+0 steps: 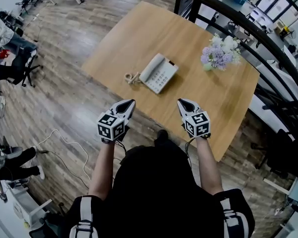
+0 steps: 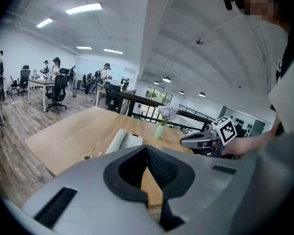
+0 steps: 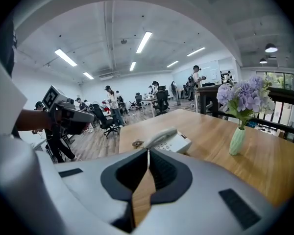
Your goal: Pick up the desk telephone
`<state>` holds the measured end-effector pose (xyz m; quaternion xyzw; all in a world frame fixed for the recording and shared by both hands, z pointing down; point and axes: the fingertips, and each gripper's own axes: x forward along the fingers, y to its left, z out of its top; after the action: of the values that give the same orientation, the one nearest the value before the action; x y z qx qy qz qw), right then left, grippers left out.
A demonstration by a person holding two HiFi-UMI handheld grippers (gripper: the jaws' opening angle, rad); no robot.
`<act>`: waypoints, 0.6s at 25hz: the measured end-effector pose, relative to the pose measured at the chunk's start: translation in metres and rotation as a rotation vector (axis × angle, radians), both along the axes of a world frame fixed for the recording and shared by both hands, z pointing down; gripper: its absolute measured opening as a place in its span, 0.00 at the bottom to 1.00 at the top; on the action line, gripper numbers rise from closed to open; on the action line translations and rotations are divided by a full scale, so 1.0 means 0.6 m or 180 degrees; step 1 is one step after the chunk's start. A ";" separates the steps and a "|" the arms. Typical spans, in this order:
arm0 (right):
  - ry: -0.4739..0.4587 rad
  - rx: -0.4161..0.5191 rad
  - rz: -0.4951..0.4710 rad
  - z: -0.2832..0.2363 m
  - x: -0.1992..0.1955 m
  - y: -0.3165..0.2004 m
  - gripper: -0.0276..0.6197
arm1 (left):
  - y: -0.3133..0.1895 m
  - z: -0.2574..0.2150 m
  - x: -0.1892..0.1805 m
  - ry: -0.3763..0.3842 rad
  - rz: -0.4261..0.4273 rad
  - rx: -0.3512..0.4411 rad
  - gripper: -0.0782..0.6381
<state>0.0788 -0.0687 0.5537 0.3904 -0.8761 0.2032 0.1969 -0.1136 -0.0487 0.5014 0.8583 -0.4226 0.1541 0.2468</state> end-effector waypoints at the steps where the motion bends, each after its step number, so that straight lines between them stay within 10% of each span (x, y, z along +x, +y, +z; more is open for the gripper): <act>1: -0.0001 -0.0006 -0.0007 0.001 0.006 -0.005 0.08 | -0.004 -0.002 0.006 -0.0006 -0.0006 0.0006 0.14; 15: -0.0072 -0.0059 -0.0176 0.023 0.030 -0.030 0.08 | -0.017 0.008 0.039 -0.0124 -0.0148 -0.0017 0.14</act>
<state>0.0969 -0.0868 0.5677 0.3619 -0.8868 0.2101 0.1961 -0.0902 -0.0589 0.5059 0.8444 -0.4468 0.1661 0.2444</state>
